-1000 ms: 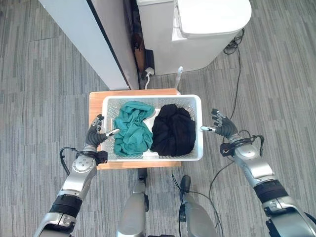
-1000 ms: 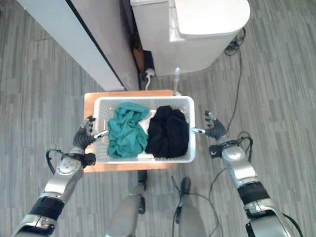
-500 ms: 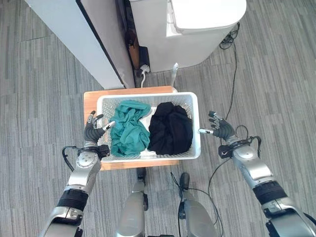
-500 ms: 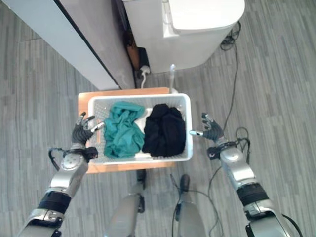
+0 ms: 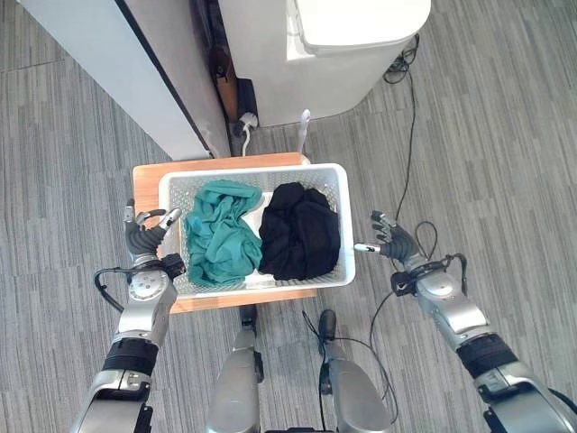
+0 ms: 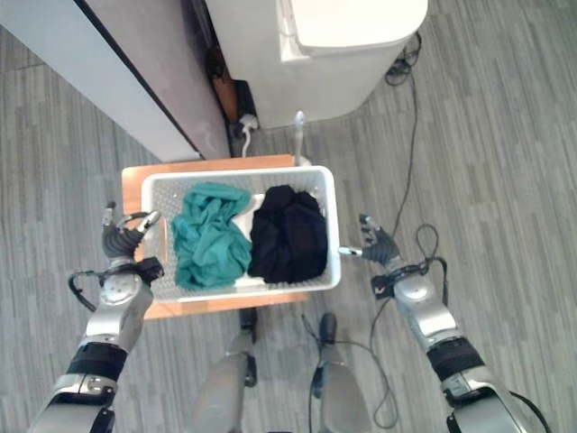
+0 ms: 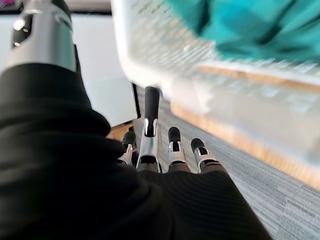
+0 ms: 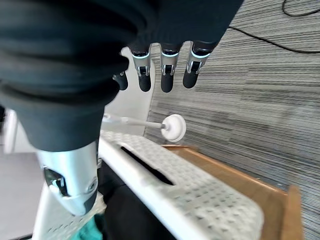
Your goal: Grab the laundry basket,head to the washer,open it,put in the laundry and shut it.
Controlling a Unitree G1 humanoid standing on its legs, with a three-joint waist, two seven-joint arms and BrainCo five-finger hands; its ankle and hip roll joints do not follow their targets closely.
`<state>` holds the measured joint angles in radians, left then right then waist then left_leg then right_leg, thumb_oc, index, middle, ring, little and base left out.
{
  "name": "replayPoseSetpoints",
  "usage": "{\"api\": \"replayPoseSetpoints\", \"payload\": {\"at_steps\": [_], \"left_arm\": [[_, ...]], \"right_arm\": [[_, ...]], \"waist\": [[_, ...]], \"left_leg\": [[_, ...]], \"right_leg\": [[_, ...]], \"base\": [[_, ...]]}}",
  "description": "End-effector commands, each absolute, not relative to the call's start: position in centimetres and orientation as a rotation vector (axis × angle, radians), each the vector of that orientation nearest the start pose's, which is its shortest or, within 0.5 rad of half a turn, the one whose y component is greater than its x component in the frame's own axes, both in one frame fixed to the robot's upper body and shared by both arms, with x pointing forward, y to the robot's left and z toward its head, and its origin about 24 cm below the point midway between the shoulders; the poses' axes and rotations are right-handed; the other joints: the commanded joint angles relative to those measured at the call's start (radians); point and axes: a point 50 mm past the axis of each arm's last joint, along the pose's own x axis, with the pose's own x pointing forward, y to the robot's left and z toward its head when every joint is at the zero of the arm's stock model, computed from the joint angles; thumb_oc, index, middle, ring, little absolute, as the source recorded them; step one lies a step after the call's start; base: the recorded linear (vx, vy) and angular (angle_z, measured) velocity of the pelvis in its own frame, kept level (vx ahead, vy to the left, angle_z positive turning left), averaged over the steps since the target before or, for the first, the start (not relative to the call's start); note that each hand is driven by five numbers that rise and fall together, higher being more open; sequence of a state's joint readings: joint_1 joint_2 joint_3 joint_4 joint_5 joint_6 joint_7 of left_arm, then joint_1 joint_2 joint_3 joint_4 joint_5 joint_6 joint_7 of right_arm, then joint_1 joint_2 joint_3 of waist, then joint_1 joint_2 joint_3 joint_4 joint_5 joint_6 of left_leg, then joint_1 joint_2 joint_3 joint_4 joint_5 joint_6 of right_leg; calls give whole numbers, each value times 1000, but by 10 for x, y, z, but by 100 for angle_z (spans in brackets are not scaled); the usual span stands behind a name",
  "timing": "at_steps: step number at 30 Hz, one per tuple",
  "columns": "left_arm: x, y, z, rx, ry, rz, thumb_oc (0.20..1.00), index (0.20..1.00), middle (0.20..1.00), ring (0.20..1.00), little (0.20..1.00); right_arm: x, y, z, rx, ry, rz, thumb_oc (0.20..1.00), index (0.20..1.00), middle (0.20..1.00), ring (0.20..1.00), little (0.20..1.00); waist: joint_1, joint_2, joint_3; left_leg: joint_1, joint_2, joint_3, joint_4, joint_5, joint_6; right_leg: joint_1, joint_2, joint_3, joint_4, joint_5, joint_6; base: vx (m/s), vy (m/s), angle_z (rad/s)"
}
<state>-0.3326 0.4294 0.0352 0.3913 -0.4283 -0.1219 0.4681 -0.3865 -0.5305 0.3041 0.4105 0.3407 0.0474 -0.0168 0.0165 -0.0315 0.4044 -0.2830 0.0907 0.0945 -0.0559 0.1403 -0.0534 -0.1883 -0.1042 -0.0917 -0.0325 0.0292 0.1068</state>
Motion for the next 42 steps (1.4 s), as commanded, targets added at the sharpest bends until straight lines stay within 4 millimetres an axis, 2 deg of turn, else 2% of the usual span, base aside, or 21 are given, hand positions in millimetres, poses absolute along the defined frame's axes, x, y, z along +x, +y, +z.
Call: {"api": "replayPoseSetpoints", "payload": {"at_steps": [1, 5, 9, 11, 14, 17, 21, 27, 36, 38, 42], "left_arm": [[293, 297, 106, 36, -227, 662, 1000, 1000, 1000, 1000, 1000], [289, 304, 112, 83, -244, 662, 1000, 1000, 1000, 1000, 1000], [290, 307, 109, 176, -198, 620, 1000, 1000, 1000, 1000, 1000], [292, 306, 102, 215, -153, 595, 1000, 1000, 1000, 1000, 1000], [296, 305, 87, 362, -51, 532, 1000, 1000, 1000, 1000, 1000], [298, 297, 73, 479, 29, 442, 1000, 1000, 1000, 1000, 1000], [305, 282, 60, 623, 106, 312, 1000, 1000, 1000, 1000, 1000], [309, 261, 42, 643, 187, 161, 1000, 1000, 1000, 1000, 1000], [318, 244, 36, 584, 201, 138, 1000, 1000, 1000, 1000, 1000], [318, 237, 24, 540, 251, 123, 1000, 1000, 1000, 1000, 1000], [325, 236, 24, 519, 267, 140, 1000, 1000, 1000, 1000, 1000]], "right_arm": [[312, -209, 41, -273, 190, 158, 1000, 1000, 1000, 1000, 1000], [310, -213, 37, -290, 217, 158, 1000, 1000, 1000, 1000, 1000], [309, -217, 40, -284, 205, 155, 1000, 1000, 1000, 1000, 1000], [309, -217, 43, -267, 187, 150, 1000, 1000, 1000, 1000, 1000], [311, -217, 53, -262, 141, 145, 1000, 1000, 1000, 1000, 1000], [314, -222, 66, -365, 101, 131, 1000, 1000, 1000, 1000, 1000], [315, -225, 75, -396, 72, 126, 1000, 1000, 1000, 1000, 1000], [315, -231, 77, -405, 82, 117, 1000, 1000, 1000, 1000, 1000], [312, -236, 78, -412, 80, 101, 1000, 1000, 1000, 1000, 1000], [313, -232, 80, -414, 76, 121, 1000, 1000, 1000, 1000, 1000], [317, -229, 87, -438, 55, 134, 1000, 1000, 1000, 1000, 1000]], "waist": [[29, -22, -81], [31, -19, -91], [28, -15, -98], [26, -15, -96], [22, -16, -93], [18, -15, -82], [10, -11, -65], [-1, -2, -56], [-14, -1, -54], [-20, -1, -55], [-22, 0, -57]], "left_leg": [[-44, 55, -43, 123, -105, -34], [-46, 54, -43, 121, -103, -33], [-48, 54, -43, 122, -104, -32], [-51, 53, -43, 127, -105, -31], [-57, 53, -43, 132, -107, -29], [-67, 53, -48, 140, -110, -22], [-68, 52, -49, 145, -117, -17], [-78, 52, -46, 156, -119, -14], [-94, 51, -50, 172, -125, -13], [-100, 51, -49, 175, -124, -14], [-106, 52, -49, 181, -125, -15]], "right_leg": [[-152, -66, -7, 133, 16, 4], [-153, -69, -8, 132, 18, 5], [-156, -70, -10, 134, 17, 6], [-158, -69, -7, 137, 16, 6], [-167, -68, -1, 140, 19, 6], [-175, -67, 1, 143, 19, 6], [-182, -65, 8, 151, 16, 7], [-192, -64, 10, 157, 18, 7], [-208, -62, 16, 164, 20, 6], [-213, -60, 19, 164, 21, 5], [-218, -58, 21, 162, 23, 5]], "base": [[0, 0, 0], [0, 0, 0], [0, 0, 0], [0, 0, 0], [-10, 6, -2], [-28, 7, -5], [0, 0, 0], [-10, 10, -4], [-3, 7, -5], [2, 19, -5], [0, 1, -1]]}}
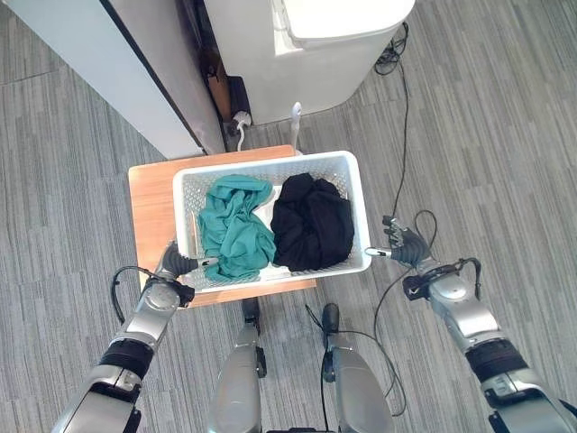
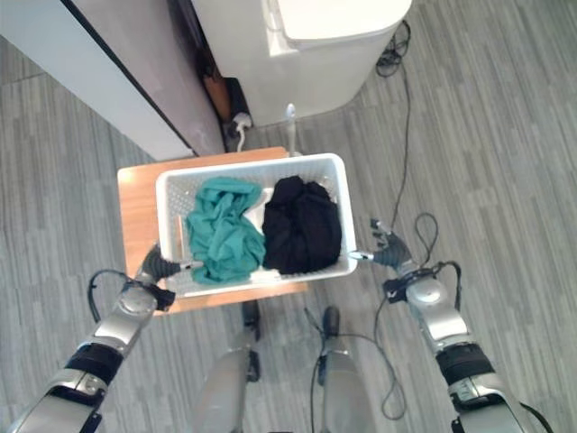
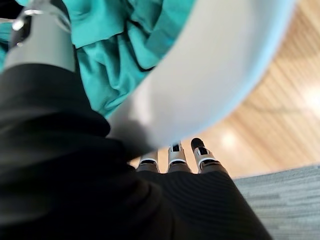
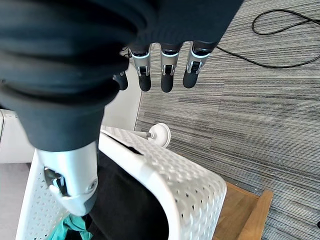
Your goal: Grab the laundry basket,head to the washer,open it,put in the laundry and shut it.
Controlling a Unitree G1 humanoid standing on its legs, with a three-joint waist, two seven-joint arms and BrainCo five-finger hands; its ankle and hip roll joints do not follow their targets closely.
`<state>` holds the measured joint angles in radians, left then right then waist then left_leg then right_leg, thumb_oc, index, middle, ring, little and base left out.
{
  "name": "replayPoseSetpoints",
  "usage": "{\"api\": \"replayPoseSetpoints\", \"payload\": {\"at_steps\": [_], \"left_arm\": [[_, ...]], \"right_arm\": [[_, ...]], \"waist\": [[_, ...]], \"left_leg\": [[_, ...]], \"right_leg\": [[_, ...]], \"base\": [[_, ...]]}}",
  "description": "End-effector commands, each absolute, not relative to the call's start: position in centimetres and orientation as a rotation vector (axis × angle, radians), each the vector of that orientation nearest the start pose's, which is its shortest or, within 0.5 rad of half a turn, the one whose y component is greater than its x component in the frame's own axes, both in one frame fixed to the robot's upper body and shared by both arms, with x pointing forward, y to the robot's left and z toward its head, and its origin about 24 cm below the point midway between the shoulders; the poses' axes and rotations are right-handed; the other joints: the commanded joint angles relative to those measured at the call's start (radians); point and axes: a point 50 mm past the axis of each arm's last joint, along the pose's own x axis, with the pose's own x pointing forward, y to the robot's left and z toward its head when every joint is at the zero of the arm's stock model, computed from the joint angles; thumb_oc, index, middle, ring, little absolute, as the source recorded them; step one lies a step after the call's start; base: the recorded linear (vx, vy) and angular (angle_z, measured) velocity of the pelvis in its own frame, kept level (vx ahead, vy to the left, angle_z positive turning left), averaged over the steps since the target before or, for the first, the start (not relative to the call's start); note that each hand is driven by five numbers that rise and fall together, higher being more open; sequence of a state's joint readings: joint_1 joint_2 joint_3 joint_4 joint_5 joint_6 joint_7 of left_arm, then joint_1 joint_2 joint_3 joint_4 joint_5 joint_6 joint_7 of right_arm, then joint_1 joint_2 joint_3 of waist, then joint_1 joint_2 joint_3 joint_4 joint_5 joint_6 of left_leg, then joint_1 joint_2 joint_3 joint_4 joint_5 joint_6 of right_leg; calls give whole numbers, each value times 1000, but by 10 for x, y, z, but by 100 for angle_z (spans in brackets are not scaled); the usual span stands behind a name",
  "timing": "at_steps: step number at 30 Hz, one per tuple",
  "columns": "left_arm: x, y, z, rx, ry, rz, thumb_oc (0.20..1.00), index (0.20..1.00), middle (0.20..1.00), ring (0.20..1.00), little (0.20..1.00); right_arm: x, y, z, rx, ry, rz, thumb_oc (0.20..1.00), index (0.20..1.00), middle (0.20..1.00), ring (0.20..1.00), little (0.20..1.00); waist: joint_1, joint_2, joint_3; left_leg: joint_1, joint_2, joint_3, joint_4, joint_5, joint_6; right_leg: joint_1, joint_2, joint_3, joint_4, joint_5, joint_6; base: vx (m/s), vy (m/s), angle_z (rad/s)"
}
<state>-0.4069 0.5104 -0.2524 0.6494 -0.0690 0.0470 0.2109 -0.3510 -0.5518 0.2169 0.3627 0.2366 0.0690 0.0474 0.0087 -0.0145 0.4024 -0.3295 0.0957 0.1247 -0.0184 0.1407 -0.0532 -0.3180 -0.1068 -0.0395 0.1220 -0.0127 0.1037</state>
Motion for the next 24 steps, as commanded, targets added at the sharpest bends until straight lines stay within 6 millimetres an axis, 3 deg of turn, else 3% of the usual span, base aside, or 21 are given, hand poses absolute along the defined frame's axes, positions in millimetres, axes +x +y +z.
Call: {"api": "replayPoseSetpoints", "payload": {"at_steps": [1, 8, 14, 17, 24], "left_arm": [[330, 235, 25, 506, 271, 155, 1000, 1000, 1000, 1000, 1000], [347, 244, 53, 519, 199, 207, 1000, 1000, 1000, 1000, 1000], [344, 245, 54, 522, 186, 197, 1000, 1000, 1000, 1000, 1000], [344, 243, 53, 519, 187, 189, 1000, 1000, 1000, 1000, 1000], [330, 236, 29, 491, 255, 132, 1000, 1000, 1000, 1000, 1000]], "right_arm": [[323, -226, 92, -453, 41, 137, 1000, 1000, 1000, 1000, 1000], [348, -209, 124, -417, -66, 135, 1000, 1000, 1000, 1000, 1000], [362, -201, 137, -426, -80, 124, 1000, 1000, 1000, 1000, 1000], [364, -198, 136, -411, -72, 131, 1000, 1000, 1000, 1000, 1000], [357, -183, 104, -282, 32, 199, 1000, 1000, 1000, 1000, 1000]], "waist": [[-14, -16, -55], [-3, -4, -43], [10, 3, -39], [11, 4, -38], [21, 5, -40]], "left_leg": [[-61, 46, -78, 146, -127, -16], [-65, 47, -75, 157, -129, -17], [-66, 45, -76, 161, -130, -18], [-65, 45, -77, 162, -129, -19], [-78, 43, -88, 171, -129, -20]], "right_leg": [[-90, -56, -31, 7, 68, 9], [-94, -56, -25, 5, 72, 11], [-92, -58, -27, 7, 71, 9], [-91, -58, -29, 7, 72, 9], [-88, -59, -38, 13, 67, 4]], "base": [[0, 0, 0], [2, 5, -3], [9, 7, -5], [0, 0, 0], [19, 7, 6]]}}
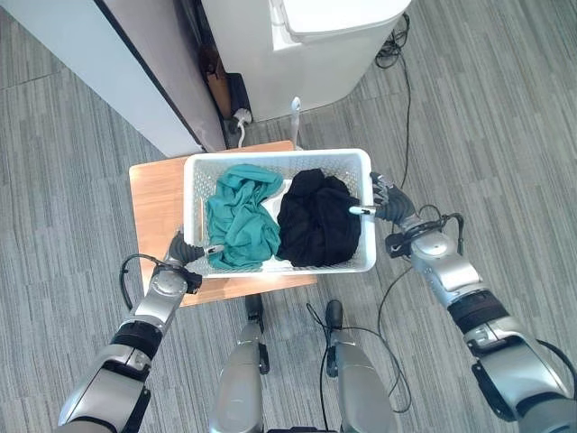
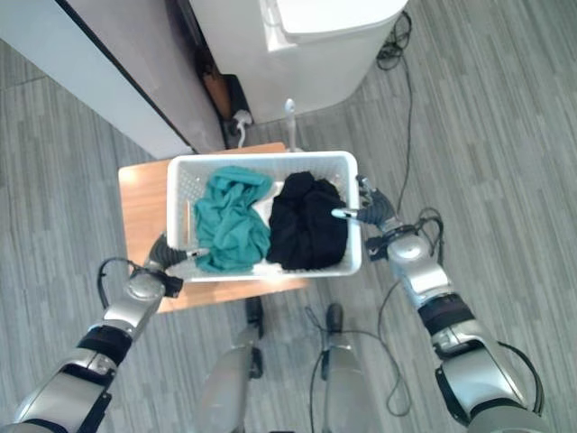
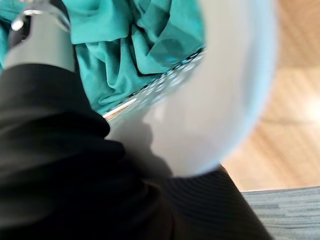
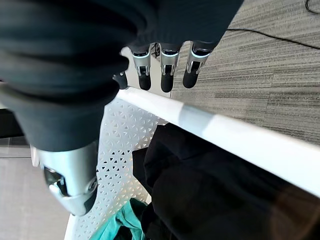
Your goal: Grab the laundry basket,head to the washer,open it,put in the laundry and shut it.
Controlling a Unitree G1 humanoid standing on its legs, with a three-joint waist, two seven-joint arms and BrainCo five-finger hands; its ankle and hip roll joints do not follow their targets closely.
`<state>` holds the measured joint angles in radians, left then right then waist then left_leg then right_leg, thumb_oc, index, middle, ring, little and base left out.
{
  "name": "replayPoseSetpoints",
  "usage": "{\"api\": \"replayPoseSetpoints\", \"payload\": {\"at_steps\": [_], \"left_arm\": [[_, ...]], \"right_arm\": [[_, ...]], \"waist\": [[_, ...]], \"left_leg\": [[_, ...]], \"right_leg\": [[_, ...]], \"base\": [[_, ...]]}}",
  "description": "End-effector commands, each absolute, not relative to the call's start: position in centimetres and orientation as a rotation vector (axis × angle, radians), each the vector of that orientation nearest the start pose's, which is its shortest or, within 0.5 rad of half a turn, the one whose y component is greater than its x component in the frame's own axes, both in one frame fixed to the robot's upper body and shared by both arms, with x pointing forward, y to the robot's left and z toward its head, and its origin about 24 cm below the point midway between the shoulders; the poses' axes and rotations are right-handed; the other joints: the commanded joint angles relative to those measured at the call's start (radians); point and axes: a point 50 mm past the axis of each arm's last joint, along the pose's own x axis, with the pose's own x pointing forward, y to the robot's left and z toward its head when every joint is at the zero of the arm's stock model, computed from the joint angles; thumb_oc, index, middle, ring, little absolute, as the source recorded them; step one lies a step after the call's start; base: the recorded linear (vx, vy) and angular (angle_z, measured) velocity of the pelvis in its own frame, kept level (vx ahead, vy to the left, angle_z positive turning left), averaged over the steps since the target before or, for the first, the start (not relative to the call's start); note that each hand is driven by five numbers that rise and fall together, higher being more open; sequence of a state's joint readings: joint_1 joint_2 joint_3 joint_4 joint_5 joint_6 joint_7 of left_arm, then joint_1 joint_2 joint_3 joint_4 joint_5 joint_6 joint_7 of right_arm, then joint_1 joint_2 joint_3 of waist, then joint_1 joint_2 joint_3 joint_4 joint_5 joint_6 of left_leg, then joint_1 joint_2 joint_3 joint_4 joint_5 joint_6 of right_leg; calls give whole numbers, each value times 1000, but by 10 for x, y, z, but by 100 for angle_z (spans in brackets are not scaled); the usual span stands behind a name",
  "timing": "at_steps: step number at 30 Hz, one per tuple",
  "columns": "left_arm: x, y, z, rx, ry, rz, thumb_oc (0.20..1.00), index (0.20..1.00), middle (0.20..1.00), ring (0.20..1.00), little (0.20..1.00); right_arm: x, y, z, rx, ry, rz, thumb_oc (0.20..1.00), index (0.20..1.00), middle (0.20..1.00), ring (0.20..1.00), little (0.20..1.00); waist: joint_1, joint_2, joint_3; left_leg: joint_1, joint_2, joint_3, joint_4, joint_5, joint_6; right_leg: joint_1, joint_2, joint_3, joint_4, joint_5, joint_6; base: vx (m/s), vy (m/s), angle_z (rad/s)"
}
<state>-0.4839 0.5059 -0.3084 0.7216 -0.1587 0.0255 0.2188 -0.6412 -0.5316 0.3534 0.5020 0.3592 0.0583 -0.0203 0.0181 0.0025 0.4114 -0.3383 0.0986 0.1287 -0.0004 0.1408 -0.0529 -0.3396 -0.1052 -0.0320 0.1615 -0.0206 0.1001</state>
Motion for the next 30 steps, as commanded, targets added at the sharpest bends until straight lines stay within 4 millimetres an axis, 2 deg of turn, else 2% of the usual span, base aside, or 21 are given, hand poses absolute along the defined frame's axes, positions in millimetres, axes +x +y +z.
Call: {"api": "replayPoseSetpoints", "payload": {"at_steps": [1, 7, 10, 15, 18, 19, 21, 25, 26, 27, 30], "left_arm": [[329, 236, 28, 490, 259, 131, 1000, 1000, 1000, 1000, 1000], [328, 232, 30, 471, 239, 118, 1000, 1000, 1000, 1000, 1000], [325, 231, 30, 471, 228, 112, 1000, 1000, 1000, 1000, 1000], [313, 232, 16, 468, 260, 96, 1000, 1000, 1000, 1000, 1000], [296, 235, 1, 472, 302, 71, 1000, 1000, 1000, 1000, 1000], [296, 235, 1, 472, 303, 71, 1000, 1000, 1000, 1000, 1000], [281, 239, -12, 462, 353, 54, 1000, 1000, 1000, 1000, 1000], [269, 241, -20, 455, 385, 41, 1000, 1000, 1000, 1000, 1000], [267, 242, -21, 453, 385, 47, 1000, 1000, 1000, 1000, 1000], [267, 242, -21, 453, 385, 47, 1000, 1000, 1000, 1000, 1000], [268, 245, -17, 484, 364, 53, 1000, 1000, 1000, 1000, 1000]], "right_arm": [[357, -182, 103, -277, 35, 201, 1000, 1000, 1000, 1000, 1000], [364, -174, 103, -262, 44, 193, 1000, 1000, 1000, 1000, 1000], [366, -165, 108, -199, 11, 187, 1000, 1000, 1000, 1000, 1000], [364, -151, 113, -125, -46, 214, 1000, 1000, 1000, 1000, 1000], [369, -141, 120, -133, -55, 247, 1000, 1000, 1000, 1000, 1000], [369, -141, 120, -133, -55, 247, 1000, 1000, 1000, 1000, 1000], [371, -133, 123, -164, -61, 279, 1000, 1000, 1000, 1000, 1000], [369, -132, 125, -226, -75, 299, 1000, 1000, 1000, 1000, 1000], [369, -136, 133, -286, -120, 278, 1000, 1000, 1000, 1000, 1000], [369, -136, 133, -286, -120, 278, 1000, 1000, 1000, 1000, 1000], [368, -145, 149, -286, -201, 238, 1000, 1000, 1000, 1000, 1000]], "waist": [[14, -12, -50], [26, 0, -48], [32, 7, -47], [46, 16, -53], [66, 28, -52], [66, 28, -52], [75, 33, -55], [78, 38, -61], [80, 40, -65], [79, 40, -65], [81, 42, -70]], "left_leg": [[-70, 41, -93, 155, -132, -20], [-75, 33, -96, 160, -132, -18], [-79, 29, -95, 156, -129, -19], [-81, 24, -94, 164, -140, -13], [-83, 22, -93, 172, -144, -10], [-83, 22, -93, 172, -144, -10], [-82, 22, -92, 172, -142, -10], [-83, 21, -94, 173, -142, -10], [-83, 21, -94, 176, -145, -9], [-83, 21, -94, 176, -145, -9], [-79, 21, -96, 177, -151, -8]], "right_leg": [[-67, -61, -45, -26, 75, 8], [-70, -65, -45, -23, 76, 9], [-72, -69, -47, -21, 76, 9], [-76, -73, -44, -16, 74, 12], [-76, -77, -43, -15, 75, 14], [-76, -77, -43, -15, 75, 14], [-72, -81, -47, -16, 74, 14], [-69, -81, -51, -12, 69, 13], [-67, -82, -53, -10, 68, 14], [-67, -82, -53, -10, 68, 14], [-63, -84, -55, -9, 64, 17]], "base": [[10, 7, 11], [1, 1, 1], [0, 0, 0], [0, 0, 0], [0, 0, 0], [0, 0, 0], [0, 0, 0], [5, 6, 3], [7, 13, 7], [6, 15, 6], [3, 9, 3]]}}
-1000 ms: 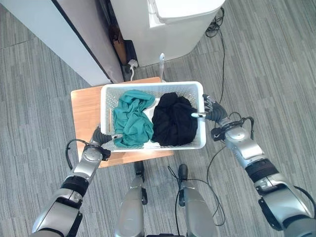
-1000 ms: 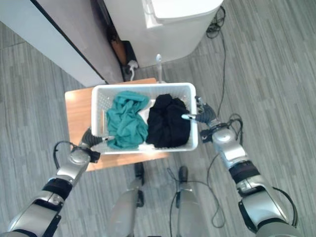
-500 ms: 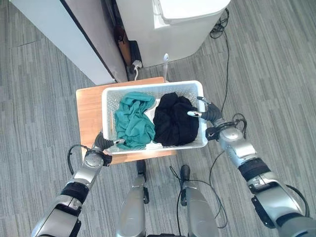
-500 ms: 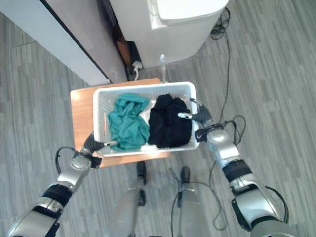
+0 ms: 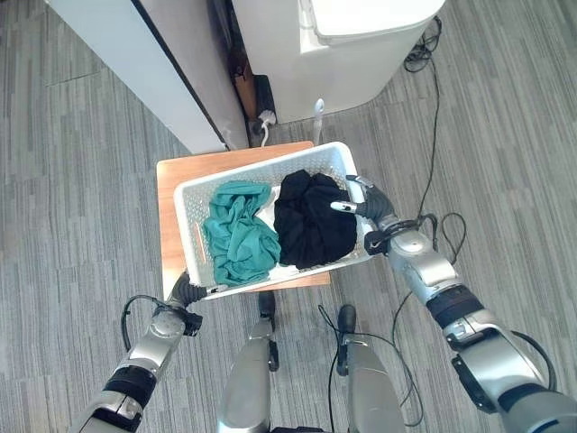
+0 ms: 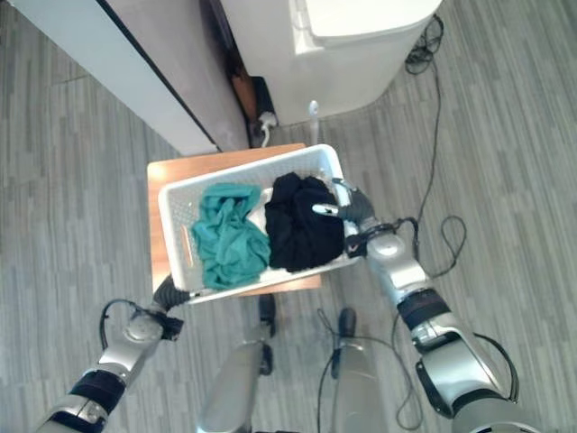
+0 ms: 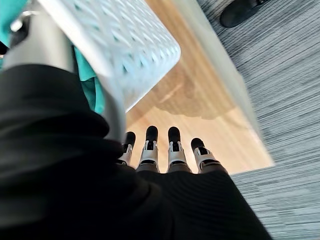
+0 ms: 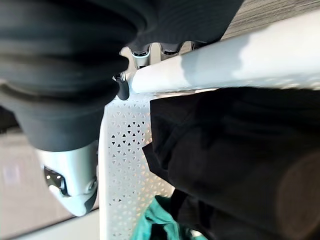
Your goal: Grab the laundry basket,head to the washer,open it,put in the laundry and shut it.
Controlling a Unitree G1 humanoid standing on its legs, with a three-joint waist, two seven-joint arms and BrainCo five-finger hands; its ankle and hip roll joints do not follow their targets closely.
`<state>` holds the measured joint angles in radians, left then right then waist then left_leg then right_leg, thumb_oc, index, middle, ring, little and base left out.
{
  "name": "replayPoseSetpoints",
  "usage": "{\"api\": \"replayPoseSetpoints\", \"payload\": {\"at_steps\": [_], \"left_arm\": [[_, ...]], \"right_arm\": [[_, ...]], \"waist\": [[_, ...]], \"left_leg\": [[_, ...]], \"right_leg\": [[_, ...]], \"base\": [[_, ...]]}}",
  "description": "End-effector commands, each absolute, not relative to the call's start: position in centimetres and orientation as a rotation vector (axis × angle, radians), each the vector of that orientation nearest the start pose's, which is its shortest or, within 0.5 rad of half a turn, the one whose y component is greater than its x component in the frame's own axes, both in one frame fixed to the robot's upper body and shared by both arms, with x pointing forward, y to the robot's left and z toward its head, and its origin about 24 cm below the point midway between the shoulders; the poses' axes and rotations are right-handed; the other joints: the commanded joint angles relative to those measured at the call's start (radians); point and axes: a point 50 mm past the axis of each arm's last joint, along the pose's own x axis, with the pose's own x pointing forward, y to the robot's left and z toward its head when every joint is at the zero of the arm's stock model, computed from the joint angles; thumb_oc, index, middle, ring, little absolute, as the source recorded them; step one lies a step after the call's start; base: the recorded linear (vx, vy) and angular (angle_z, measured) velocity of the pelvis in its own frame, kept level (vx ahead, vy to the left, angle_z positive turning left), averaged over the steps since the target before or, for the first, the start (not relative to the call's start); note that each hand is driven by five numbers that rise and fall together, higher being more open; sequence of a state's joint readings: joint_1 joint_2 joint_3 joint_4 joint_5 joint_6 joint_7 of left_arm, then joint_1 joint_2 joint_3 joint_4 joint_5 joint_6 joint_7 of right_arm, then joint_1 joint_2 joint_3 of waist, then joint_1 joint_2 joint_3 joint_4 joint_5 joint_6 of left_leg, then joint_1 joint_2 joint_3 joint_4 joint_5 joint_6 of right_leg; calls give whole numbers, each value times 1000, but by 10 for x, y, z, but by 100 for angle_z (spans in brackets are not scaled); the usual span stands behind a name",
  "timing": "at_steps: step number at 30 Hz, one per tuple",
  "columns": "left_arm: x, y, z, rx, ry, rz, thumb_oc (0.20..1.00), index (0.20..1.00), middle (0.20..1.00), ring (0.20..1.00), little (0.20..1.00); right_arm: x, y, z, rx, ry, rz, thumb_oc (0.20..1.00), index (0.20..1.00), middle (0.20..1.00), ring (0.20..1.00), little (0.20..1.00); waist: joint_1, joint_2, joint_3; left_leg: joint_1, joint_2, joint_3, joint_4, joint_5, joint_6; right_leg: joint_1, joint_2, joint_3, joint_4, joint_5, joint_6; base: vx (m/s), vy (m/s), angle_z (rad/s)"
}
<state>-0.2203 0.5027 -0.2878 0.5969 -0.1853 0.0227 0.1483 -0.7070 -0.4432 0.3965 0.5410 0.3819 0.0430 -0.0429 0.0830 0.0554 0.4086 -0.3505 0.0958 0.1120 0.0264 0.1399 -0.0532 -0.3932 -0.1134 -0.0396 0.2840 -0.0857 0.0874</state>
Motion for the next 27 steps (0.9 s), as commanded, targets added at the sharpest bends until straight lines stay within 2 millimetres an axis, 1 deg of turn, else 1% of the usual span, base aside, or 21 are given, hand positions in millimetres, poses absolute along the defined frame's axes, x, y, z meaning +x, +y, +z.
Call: {"api": "replayPoseSetpoints", "payload": {"at_steps": [1, 3, 4, 7, 8, 10, 11, 12, 14, 21, 24, 27], "left_arm": [[268, 246, -16, 489, 359, 55, 1000, 1000, 1000, 1000, 1000], [268, 247, -15, 497, 354, 66, 1000, 1000, 1000, 1000, 1000], [268, 249, -16, 495, 358, 75, 1000, 1000, 1000, 1000, 1000], [267, 248, -16, 491, 357, 73, 1000, 1000, 1000, 1000, 1000], [266, 246, -18, 490, 359, 66, 1000, 1000, 1000, 1000, 1000], [266, 244, -18, 487, 357, 56, 1000, 1000, 1000, 1000, 1000], [266, 243, -19, 481, 358, 56, 1000, 1000, 1000, 1000, 1000], [266, 243, -19, 481, 358, 56, 1000, 1000, 1000, 1000, 1000], [265, 241, -17, 473, 347, 49, 1000, 1000, 1000, 1000, 1000], [264, 239, -18, 457, 346, 40, 1000, 1000, 1000, 1000, 1000], [263, 239, -18, 457, 348, 39, 1000, 1000, 1000, 1000, 1000], [264, 240, -16, 456, 341, 44, 1000, 1000, 1000, 1000, 1000]], "right_arm": [[367, -148, 154, -277, -227, 223, 1000, 1000, 1000, 1000, 1000], [364, -153, 167, -263, -288, 204, 1000, 1000, 1000, 1000, 1000], [359, -158, 176, -243, -337, 188, 1000, 1000, 1000, 1000, 1000], [357, -160, 178, -237, -349, 181, 1000, 1000, 1000, 1000, 1000], [354, -168, 179, -235, -366, 146, 1000, 1000, 1000, 1000, 1000], [353, -176, 176, -232, -362, 118, 1000, 1000, 1000, 1000, 1000], [351, -180, 171, -225, -348, 98, 1000, 1000, 1000, 1000, 1000], [351, -180, 171, -225, -348, 97, 1000, 1000, 1000, 1000, 1000], [351, -189, 160, -225, -304, 64, 1000, 1000, 1000, 1000, 1000], [351, -201, 140, -209, -223, 14, 1000, 1000, 1000, 1000, 1000], [352, -203, 139, -223, -211, 6, 1000, 1000, 1000, 1000, 1000], [357, -207, 141, -328, -176, -9, 1000, 1000, 1000, 1000, 1000]], "waist": [[17, -10, -69], [16, -13, -71], [13, -17, -73], [13, -18, -74], [8, -20, -77], [5, -22, -78], [4, -23, -79], [4, -23, -80], [3, -22, -82], [2, -18, -84], [4, -16, -84], [8, -17, -80]], "left_leg": [[-66, 23, -80, 151, -152, -6], [-63, 22, -81, 152, -155, -4], [-60, 21, -83, 155, -160, -3], [-60, 21, -83, 157, -162, -2], [-59, 22, -83, 158, -164, -2], [-60, 23, -85, 163, -166, -1], [-61, 22, -86, 165, -168, -2], [-61, 23, -86, 165, -168, -2], [-66, 22, -88, 165, -166, -2], [-80, 22, -95, 161, -158, -5], [-84, 22, -97, 158, -156, -5], [-91, 22, -100, 156, -151, -4]], "right_leg": [[-8, -76, -48, -130, 128, 31], [-7, -76, -46, -127, 126, 31], [-5, -78, -44, -124, 125, 32], [-5, -78, -44, -123, 124, 33], [-1, -79, -45, -123, 122, 33], [-1, -78, -47, -121, 122, 33], [2, -79, -47, -124, 123, 33], [2, -79, -47, -125, 123, 33], [-2, -79, -49, -126, 125, 33], [-19, -73, -47, -127, 126, 30], [-22, -72, -47, -128, 126, 30], [-28, -73, -48, -129, 126, 29]], "base": [[0, 0, 0], [0, 0, 0], [0, 0, 0], [0, 3, 1], [0, 0, 0], [0, 0, 0], [0, 0, 0], [0, 0, 0], [0, 0, 0], [0, 0, 0], [1, 1, 5], [5, 1, 4]]}}
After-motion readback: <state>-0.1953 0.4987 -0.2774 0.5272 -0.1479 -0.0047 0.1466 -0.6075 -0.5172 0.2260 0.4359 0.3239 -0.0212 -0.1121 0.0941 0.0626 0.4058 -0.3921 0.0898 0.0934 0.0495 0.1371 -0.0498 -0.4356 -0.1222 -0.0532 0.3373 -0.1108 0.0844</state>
